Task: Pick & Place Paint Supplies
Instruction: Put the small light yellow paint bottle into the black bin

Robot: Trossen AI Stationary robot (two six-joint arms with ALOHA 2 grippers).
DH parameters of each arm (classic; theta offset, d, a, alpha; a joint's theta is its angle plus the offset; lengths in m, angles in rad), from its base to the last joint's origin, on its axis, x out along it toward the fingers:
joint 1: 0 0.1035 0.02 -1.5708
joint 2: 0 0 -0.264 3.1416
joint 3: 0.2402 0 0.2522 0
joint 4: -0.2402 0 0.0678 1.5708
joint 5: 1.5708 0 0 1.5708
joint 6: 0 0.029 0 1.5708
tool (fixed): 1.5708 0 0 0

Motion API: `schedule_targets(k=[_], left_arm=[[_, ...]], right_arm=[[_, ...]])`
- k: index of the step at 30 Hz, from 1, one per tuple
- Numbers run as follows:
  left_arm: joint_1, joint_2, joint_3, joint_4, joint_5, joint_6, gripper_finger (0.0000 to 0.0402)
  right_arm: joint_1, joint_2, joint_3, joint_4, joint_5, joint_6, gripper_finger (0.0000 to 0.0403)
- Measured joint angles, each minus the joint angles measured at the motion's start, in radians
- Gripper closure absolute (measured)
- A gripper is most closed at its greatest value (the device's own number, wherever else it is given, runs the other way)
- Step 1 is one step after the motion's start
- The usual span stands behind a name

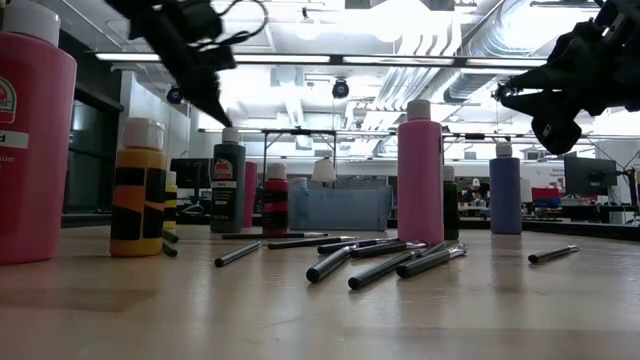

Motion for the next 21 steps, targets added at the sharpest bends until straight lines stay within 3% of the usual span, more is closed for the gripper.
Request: schedule_targets(k=[10, 21], left_arm=[[0.000, -0.312, -0.353, 0.199, -0.082, -0.095, 0.0164], [0.000, -0.462, -0.503, 0.211, -0.103, -0.176, 0.0071]], right_arm=[[0.000, 0.000, 0.000, 0.000, 0.000, 0.000, 0.0279], [0.000, 0.000, 0.000, 0.000, 0.000, 0.000, 0.0279]])
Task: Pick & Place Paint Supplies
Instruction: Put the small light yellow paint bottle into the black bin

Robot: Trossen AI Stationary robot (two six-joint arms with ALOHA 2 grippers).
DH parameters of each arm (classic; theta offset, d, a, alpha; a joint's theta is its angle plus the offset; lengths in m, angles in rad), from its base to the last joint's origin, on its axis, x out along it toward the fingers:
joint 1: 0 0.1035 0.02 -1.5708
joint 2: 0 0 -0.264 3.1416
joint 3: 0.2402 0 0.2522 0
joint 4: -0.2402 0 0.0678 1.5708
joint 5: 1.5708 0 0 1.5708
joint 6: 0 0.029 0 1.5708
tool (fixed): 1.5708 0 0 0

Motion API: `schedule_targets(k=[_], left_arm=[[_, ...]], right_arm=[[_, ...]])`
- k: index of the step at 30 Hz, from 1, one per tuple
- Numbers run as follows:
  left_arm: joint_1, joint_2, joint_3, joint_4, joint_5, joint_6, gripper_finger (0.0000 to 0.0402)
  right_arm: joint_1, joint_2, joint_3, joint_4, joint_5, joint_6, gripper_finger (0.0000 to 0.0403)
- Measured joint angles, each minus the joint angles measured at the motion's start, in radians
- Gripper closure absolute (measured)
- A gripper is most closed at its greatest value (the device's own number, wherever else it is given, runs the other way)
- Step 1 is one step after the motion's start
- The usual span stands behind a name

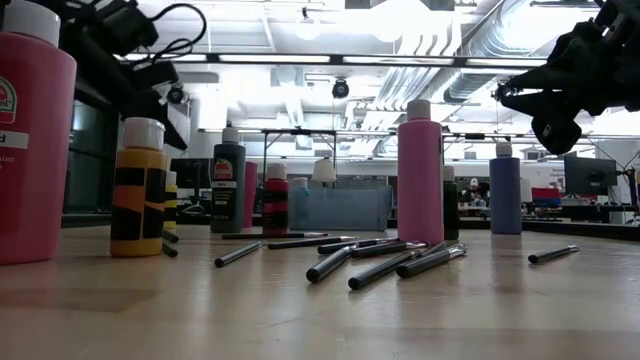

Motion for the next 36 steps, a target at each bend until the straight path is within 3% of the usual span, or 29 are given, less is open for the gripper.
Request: schedule_targets(k=[11, 19, 26, 36], left_arm=[[0.000, -0.083, -0.132, 0.029, -0.178, -0.049, 0.0075], [0.000, -0.079, -0.236, 0.244, -0.187, -0.106, 0.0076], [0.000, -0.079, -0.294, 0.310, -0.220, -0.194, 0.0077], [0.000, -0.067, -0.327, 0.409, -0.249, -0.232, 0.0149]], right_arm=[[0.000, 0.000, 0.000, 0.000, 0.000, 0.000, 0.0279], [0.000, 0.000, 0.000, 0.000, 0.000, 0.000, 0.0279], [0.000, 0.000, 0.000, 0.000, 0.000, 0.000, 0.0279], [0.000, 0.000, 0.000, 0.000, 0.000, 0.000, 0.0279]])
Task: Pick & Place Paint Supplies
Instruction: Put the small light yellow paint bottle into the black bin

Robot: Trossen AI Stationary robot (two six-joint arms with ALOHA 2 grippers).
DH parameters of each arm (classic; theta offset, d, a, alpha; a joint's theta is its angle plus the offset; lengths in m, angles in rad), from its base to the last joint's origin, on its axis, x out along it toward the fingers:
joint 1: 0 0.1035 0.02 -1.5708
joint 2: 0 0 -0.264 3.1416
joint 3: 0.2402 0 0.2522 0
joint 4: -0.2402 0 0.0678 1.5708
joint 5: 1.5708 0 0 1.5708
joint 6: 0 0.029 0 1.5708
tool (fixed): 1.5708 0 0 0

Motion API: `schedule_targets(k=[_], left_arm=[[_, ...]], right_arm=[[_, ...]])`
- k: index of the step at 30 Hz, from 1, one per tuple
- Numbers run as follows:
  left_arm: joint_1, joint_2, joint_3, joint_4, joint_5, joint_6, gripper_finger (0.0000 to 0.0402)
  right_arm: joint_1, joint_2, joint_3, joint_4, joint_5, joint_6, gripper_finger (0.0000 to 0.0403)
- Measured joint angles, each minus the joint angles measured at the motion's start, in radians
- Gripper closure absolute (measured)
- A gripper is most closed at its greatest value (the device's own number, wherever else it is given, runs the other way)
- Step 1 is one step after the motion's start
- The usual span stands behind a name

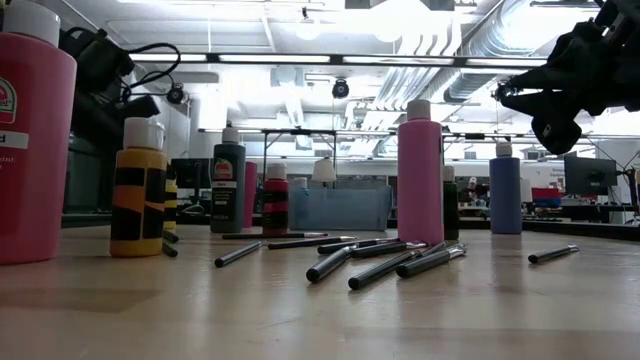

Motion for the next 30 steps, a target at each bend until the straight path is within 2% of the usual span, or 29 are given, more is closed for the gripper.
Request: schedule_targets(k=[8, 13, 23, 30], left_arm=[[0.000, 0.107, 0.000, 0.042, 0.009, -0.034, 0.0197], [0.000, 0.162, 0.000, 0.133, 0.049, -0.033, 0.0223], [0.000, 0.174, 0.001, 0.156, 0.079, -0.029, 0.0287], [0.000, 0.174, 0.015, 0.180, 0.138, -0.026, 0.0289]], right_arm=[[0.000, 0.000, 0.000, 0.000, 0.000, 0.000, 0.0279], [0.000, 0.000, 0.000, 0.000, 0.000, 0.000, 0.0279], [0.000, 0.000, 0.000, 0.000, 0.000, 0.000, 0.0279], [0.000, 0.000, 0.000, 0.000, 0.000, 0.000, 0.0279]])
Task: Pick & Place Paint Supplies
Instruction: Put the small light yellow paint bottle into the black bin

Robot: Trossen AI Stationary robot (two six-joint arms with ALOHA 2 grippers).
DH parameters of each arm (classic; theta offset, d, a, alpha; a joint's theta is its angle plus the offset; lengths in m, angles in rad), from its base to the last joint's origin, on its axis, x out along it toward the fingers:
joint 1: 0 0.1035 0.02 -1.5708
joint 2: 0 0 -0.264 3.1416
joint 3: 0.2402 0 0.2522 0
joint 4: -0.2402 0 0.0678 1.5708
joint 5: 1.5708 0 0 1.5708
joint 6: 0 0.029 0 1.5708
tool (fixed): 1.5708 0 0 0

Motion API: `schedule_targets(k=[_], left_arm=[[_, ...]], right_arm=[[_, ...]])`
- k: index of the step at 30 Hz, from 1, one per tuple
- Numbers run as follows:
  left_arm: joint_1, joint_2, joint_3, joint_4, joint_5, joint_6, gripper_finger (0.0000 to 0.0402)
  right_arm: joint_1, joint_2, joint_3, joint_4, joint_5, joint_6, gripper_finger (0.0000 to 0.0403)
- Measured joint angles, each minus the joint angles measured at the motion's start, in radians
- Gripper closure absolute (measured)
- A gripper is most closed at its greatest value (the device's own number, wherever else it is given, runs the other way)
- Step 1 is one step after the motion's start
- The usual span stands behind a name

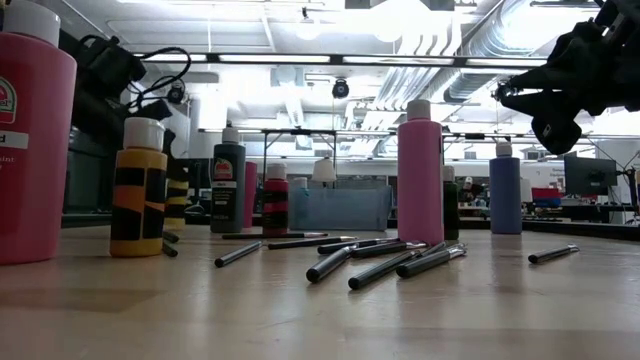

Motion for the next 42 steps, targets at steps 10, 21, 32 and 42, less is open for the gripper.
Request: schedule_targets(k=[10, 21, 32, 42], left_arm=[[0.000, 0.000, 0.222, -0.023, 0.061, 0.080, 0.0289], [-0.007, 0.227, 0.568, -0.124, 0.248, 0.159, 0.0289], [-0.131, 0.585, 0.805, -0.115, 0.295, 0.180, 0.0289], [-0.151, 0.803, 0.864, -0.057, 0.261, 0.119, 0.0289]], right_arm=[[0.000, 0.000, 0.000, 0.000, 0.000, 0.000, 0.0279], [0.000, 0.000, 0.000, 0.000, 0.000, 0.000, 0.0279], [0.000, 0.000, 0.000, 0.000, 0.000, 0.000, 0.0279], [0.000, 0.000, 0.000, 0.000, 0.000, 0.000, 0.0279]])
